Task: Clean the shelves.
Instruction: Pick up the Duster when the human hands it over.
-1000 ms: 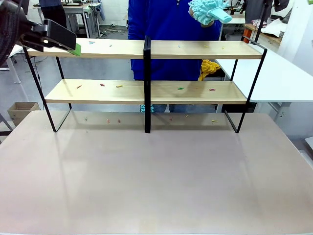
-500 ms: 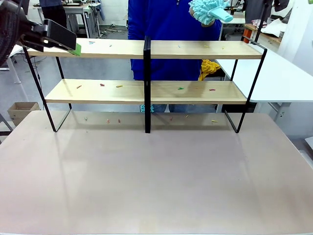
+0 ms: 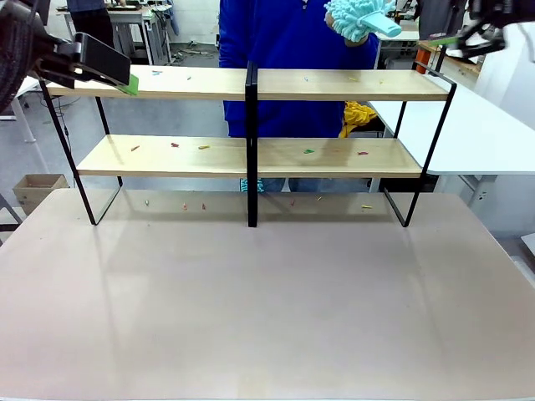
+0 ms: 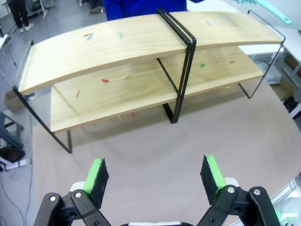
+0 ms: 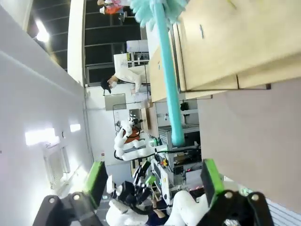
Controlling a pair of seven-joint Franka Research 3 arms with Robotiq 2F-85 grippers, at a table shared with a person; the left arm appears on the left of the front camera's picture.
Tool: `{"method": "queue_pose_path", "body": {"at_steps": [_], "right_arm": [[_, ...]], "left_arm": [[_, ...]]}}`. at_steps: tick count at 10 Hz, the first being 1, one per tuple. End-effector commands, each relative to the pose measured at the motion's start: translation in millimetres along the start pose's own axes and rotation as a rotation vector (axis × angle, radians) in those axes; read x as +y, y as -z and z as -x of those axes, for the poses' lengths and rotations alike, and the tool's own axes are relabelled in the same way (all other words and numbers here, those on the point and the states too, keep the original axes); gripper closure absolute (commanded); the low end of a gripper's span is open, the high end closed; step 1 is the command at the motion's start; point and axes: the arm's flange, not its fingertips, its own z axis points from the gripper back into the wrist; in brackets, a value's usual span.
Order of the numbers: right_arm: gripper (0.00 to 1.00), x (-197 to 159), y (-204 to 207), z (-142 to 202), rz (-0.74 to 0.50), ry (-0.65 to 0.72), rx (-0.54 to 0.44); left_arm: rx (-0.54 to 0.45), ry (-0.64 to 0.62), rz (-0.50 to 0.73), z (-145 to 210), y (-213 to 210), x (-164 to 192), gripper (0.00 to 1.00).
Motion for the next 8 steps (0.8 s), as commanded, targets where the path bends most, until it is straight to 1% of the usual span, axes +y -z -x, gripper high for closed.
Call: {"method": "queue_pose_path", "body": {"at_steps": [1, 2, 3, 5, 8], "right_arm": [[0.00, 8.0, 28.9, -26.5, 0.027, -0.047, -0.068], [0.00, 3.3, 39.3, -34.0, 0.053, -0.056, -0.099], [0.00, -1.6, 43.9, -38.7, 0.057, -0.057, -0.100], [0.00, -9.4, 45.8, -41.3, 0.031, -0.087, -0.135], [0.00, -10.6, 45.8, -41.9, 0.029, -0.110, -0.169]], "left_arm": [[-0.005, -0.003, 0.000, 0.1, -1.4, 0.0, 0.00], [-0.005, -0.003, 0.000, 0.1, -1.4, 0.0, 0.00], [-0.005, -0.003, 0.000, 0.1, -1.4, 0.0, 0.00], [-0.005, -0.003, 0.000, 0.1, -1.4, 0.0, 0.00], [-0.005, -0.003, 0.000, 0.1, -1.4, 0.0, 0.00]]}}
